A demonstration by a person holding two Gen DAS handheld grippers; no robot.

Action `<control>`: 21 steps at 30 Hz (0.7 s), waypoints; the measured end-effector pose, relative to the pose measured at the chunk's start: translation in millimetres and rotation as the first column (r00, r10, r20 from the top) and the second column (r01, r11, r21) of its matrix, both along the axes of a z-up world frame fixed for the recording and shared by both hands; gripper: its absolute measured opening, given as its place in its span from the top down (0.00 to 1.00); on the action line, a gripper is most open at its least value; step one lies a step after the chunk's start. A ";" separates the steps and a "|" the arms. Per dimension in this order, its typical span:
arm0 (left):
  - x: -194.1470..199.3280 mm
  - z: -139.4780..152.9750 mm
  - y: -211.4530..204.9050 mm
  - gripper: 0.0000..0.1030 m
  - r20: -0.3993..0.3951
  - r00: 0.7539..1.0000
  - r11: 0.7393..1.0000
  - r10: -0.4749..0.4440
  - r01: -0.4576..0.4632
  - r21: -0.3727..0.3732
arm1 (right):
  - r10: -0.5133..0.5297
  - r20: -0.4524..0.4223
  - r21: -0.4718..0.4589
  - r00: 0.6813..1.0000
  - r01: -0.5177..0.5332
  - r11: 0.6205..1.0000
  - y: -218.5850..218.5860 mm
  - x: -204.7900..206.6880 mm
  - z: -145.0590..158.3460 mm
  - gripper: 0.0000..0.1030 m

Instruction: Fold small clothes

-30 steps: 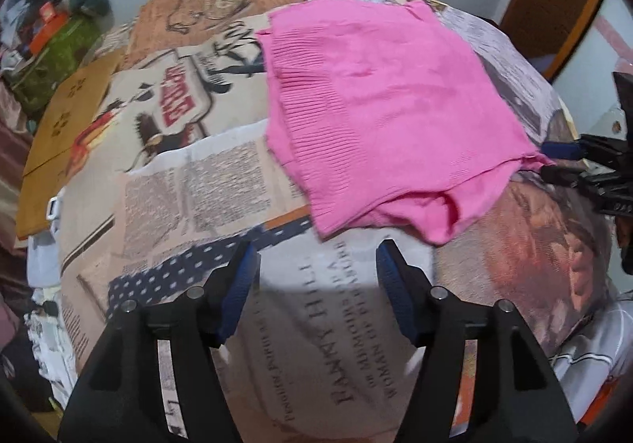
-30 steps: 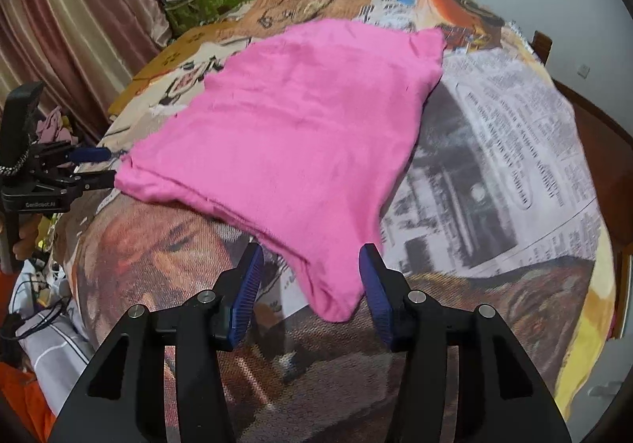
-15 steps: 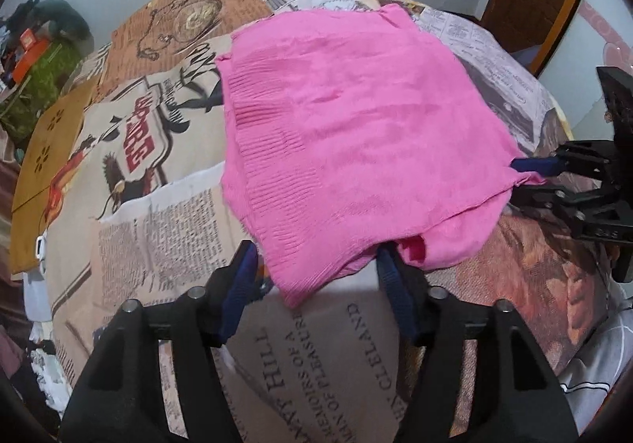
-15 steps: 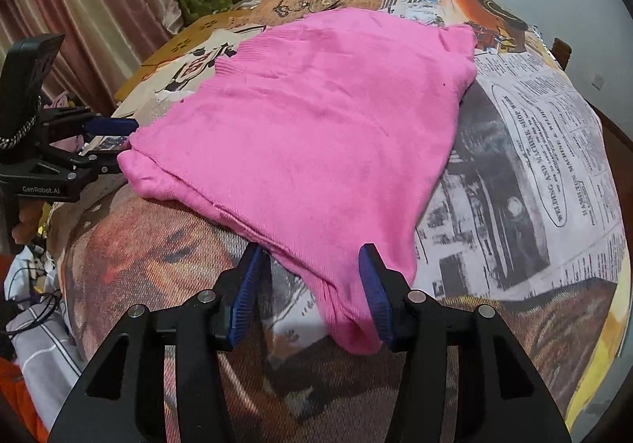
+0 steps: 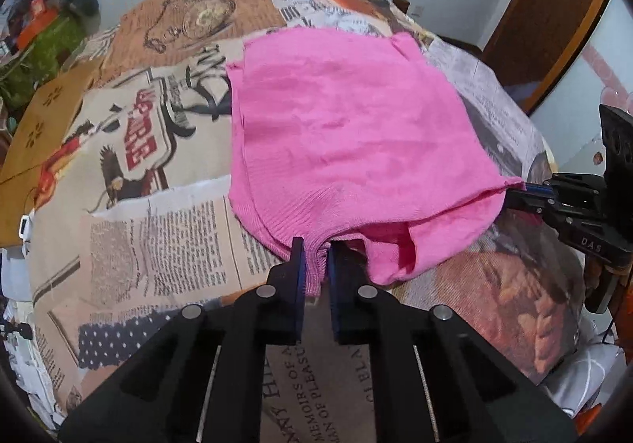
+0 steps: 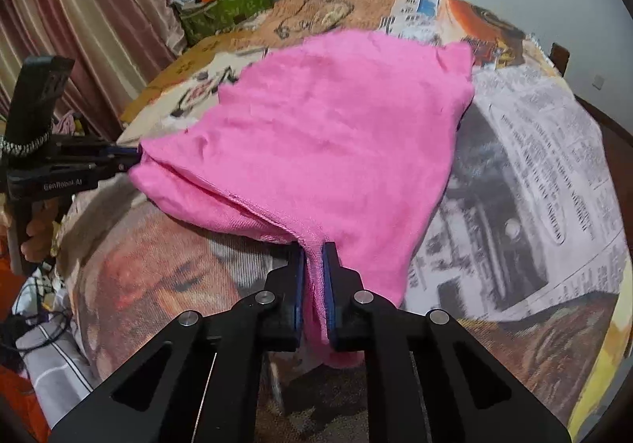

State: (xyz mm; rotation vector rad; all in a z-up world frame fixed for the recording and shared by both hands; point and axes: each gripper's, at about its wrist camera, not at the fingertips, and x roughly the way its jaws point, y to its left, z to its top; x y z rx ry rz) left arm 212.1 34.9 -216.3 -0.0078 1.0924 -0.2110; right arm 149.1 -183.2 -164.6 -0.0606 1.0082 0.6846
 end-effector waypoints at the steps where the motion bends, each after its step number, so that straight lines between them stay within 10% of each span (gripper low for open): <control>1: 1.2 4.0 -0.1 0.91 0.011 1.000 1.000 0.002 -0.002 0.000 | -0.006 0.010 0.007 1.000 0.006 1.000 -1.3 1.8 3.9 0.93; 21: 89.4 67.9 5.1 0.91 0.186 0.980 0.998 0.070 -0.069 -0.012 | -0.051 0.169 0.050 0.984 0.043 0.998 -3.0 79.1 62.2 0.93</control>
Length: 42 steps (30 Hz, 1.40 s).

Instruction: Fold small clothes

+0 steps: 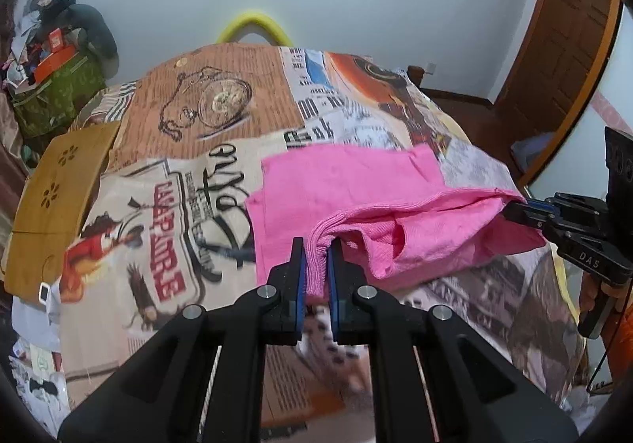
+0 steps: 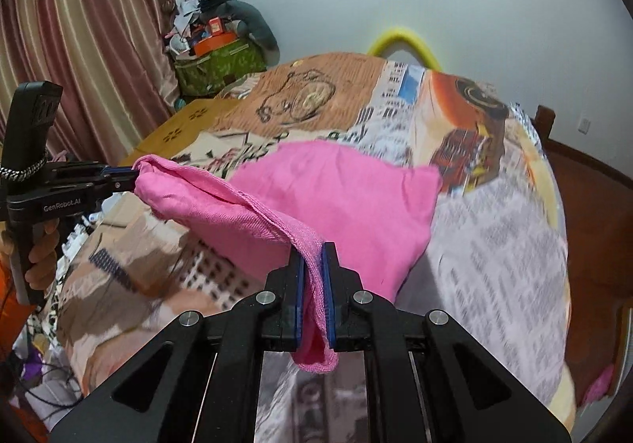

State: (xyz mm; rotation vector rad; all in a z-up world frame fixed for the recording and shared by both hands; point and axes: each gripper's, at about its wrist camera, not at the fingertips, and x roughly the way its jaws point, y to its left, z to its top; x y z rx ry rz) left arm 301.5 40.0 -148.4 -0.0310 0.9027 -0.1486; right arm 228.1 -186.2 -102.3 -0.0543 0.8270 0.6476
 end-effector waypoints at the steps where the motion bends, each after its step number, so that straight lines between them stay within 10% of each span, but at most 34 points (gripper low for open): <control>1: 7.5 0.4 0.6 0.91 0.003 1.000 1.000 0.004 -0.004 0.001 | -0.002 0.002 -0.001 1.000 0.002 1.000 1.3 7.0 0.4 0.93; 29: 139.1 -92.8 15.4 0.90 -0.145 0.987 0.997 0.073 -0.069 0.032 | -0.107 -0.077 -0.002 0.991 0.107 0.994 -20.8 124.5 -35.4 0.85; 33: 136.1 -86.4 17.0 0.83 -0.128 0.988 0.996 0.087 -0.083 0.041 | -0.108 -0.050 0.027 0.993 0.109 0.994 -31.1 108.4 -27.1 0.55; 42: 124.1 -79.4 43.1 0.53 -0.145 0.983 0.990 0.114 -0.125 -0.067 | -0.082 -0.087 0.003 0.993 0.083 0.997 -27.9 89.3 -51.3 0.55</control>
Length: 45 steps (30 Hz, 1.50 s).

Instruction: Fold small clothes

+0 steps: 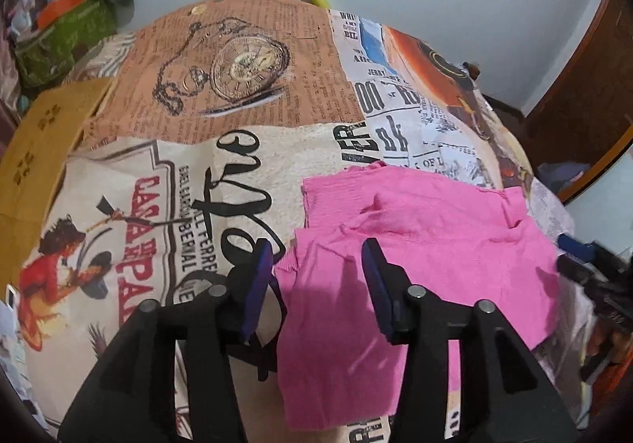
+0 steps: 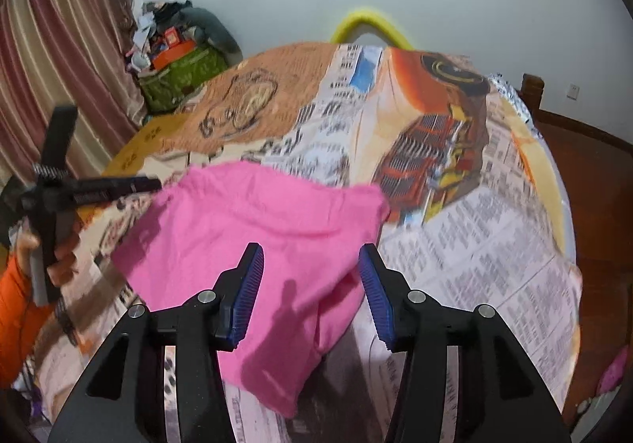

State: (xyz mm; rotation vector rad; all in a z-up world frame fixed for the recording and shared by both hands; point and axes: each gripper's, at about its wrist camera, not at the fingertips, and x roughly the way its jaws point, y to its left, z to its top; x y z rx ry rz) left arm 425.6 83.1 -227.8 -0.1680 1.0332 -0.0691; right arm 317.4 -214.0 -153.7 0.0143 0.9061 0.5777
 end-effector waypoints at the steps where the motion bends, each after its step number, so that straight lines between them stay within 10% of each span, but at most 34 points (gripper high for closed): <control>1: -0.4 -1.2 0.5 0.51 -0.004 1.000 1.000 -0.003 0.003 -0.010 | 0.001 -0.006 0.000 1.000 -0.001 1.000 1.5 0.6 -4.0 0.55; 10: 12.9 -30.1 -19.5 0.51 -0.071 0.996 0.998 -0.061 0.061 0.001 | -0.005 -0.035 -0.017 0.999 0.004 1.000 13.3 12.7 -20.6 0.87; 13: 12.1 -29.8 -25.9 0.67 -0.037 0.997 0.997 -0.071 0.072 0.032 | -0.003 -0.028 -0.033 1.000 0.002 0.999 16.3 13.6 -24.3 0.93; 15: 9.8 -25.3 -28.6 0.85 -0.016 0.997 0.995 -0.073 0.074 0.067 | 0.004 -0.016 -0.039 1.000 -0.005 0.999 17.8 11.3 -24.9 0.94; 32: -16.7 40.9 -43.8 0.87 0.157 0.982 0.984 -0.102 0.076 0.162 | -0.028 0.165 0.026 0.986 0.024 0.999 10.2 2.6 31.4 0.96; 45: 12.0 -2.9 -31.2 0.85 0.033 0.997 0.982 -0.065 0.058 0.182 | -0.007 0.195 -0.003 0.981 0.008 1.000 21.6 34.1 28.2 0.96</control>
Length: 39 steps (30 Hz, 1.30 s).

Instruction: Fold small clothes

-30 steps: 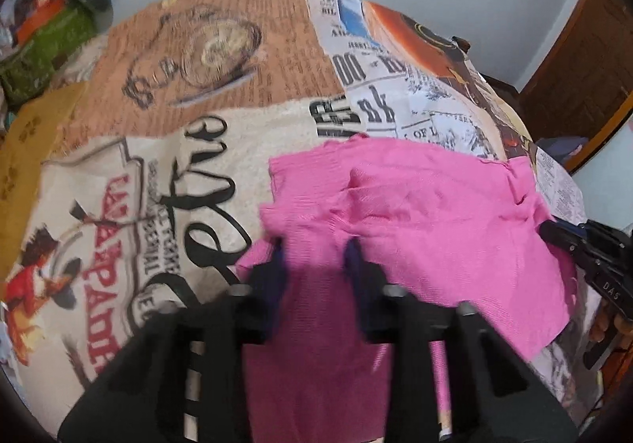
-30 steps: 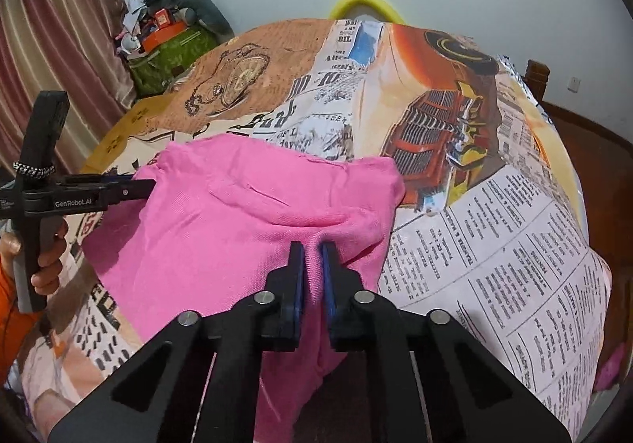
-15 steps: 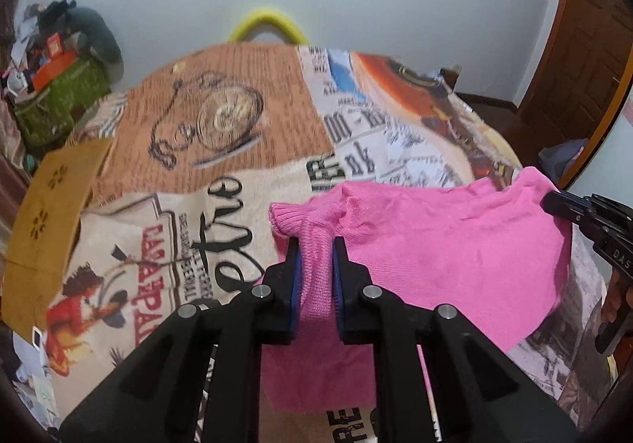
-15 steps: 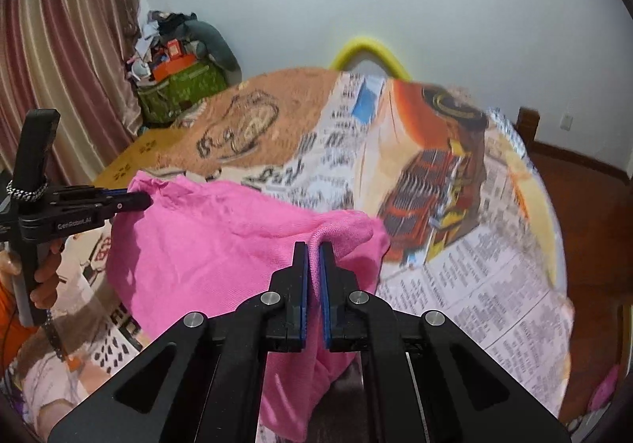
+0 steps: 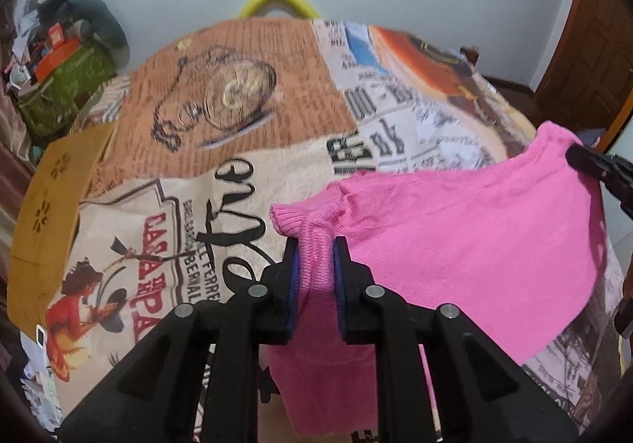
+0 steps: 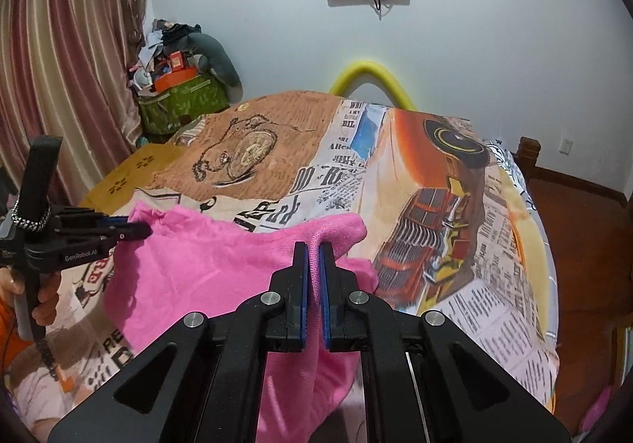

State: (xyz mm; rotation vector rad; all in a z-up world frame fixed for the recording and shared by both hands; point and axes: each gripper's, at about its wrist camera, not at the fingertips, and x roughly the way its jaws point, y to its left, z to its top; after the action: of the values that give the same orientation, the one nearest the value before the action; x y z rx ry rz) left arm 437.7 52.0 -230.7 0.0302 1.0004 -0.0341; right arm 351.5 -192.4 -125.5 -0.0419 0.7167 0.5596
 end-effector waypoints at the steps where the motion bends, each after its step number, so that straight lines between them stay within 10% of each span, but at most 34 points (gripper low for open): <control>1: 2.3 -6.5 0.8 0.85 -0.017 1.000 1.000 0.003 -0.003 0.009 | 0.000 -0.004 -0.004 1.000 0.000 1.000 1.0 2.9 -2.7 0.96; 20: -13.7 40.7 -7.6 0.95 0.180 0.984 0.994 -0.006 -0.013 0.105 | -0.003 -0.014 0.017 1.000 0.003 1.000 -3.6 13.7 -2.6 0.96; 35: 19.8 -40.6 13.2 0.91 -0.024 0.996 0.991 0.083 -0.080 0.104 | -0.038 -0.163 -0.073 0.986 0.026 0.997 0.6 38.2 -58.2 0.95; 39: 14.6 -25.2 17.4 0.66 -0.036 0.995 0.993 0.093 -0.090 0.077 | -0.045 -0.153 -0.067 0.987 0.035 0.997 -4.0 32.9 -45.9 0.94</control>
State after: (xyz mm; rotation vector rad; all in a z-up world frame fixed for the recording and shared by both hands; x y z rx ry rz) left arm 452.3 69.3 -255.9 0.0530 1.0414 0.0875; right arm 384.4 -196.5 -171.4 -0.0439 0.8847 0.5050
